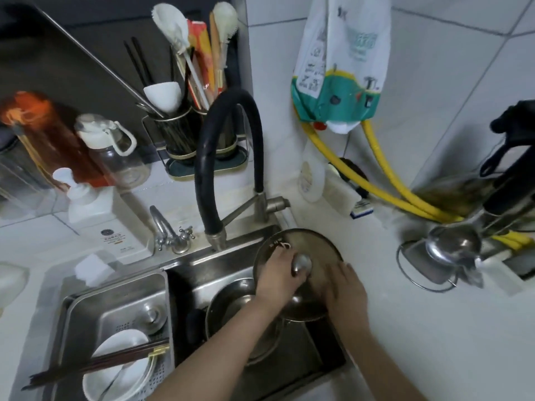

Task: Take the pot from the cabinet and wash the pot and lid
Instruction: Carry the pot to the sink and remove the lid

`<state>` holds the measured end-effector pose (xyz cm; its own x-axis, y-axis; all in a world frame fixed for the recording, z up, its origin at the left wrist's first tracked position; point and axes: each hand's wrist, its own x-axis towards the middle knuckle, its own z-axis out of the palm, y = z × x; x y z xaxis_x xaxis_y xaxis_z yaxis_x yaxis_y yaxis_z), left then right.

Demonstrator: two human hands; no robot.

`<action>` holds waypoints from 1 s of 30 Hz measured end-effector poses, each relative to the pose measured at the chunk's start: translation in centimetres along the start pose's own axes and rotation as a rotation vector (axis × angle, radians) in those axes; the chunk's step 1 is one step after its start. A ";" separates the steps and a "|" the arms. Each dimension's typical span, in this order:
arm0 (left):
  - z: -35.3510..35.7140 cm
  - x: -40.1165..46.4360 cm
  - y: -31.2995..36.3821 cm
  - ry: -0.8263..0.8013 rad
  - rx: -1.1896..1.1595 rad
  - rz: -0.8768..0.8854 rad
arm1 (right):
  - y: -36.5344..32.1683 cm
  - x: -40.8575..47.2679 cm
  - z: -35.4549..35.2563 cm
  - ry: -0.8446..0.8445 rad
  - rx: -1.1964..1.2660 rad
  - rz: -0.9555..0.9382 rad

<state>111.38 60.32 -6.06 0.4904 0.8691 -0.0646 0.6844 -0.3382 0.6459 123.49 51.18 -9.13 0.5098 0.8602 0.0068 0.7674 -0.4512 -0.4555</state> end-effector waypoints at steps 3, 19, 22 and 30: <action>1.8 1.8 2.5 -0.119 0.043 0.040 | 2.7 0.0 -1.1 0.033 0.008 0.086; 7.7 5.1 7.7 -0.239 0.183 0.180 | 7.5 -0.4 -2.4 -0.092 0.009 0.265; 8.0 4.9 7.5 -0.202 0.169 0.177 | 7.5 -0.4 -2.3 -0.102 0.011 0.278; 7.1 3.2 5.5 -0.131 -0.005 0.043 | 6.0 -0.2 -2.7 -0.110 -0.004 0.283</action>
<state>120.55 58.63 -8.12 0.5859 0.7991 -0.1350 0.6583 -0.3721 0.6543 129.06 47.71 -9.50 0.6585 0.7208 -0.2163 0.6027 -0.6772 -0.4221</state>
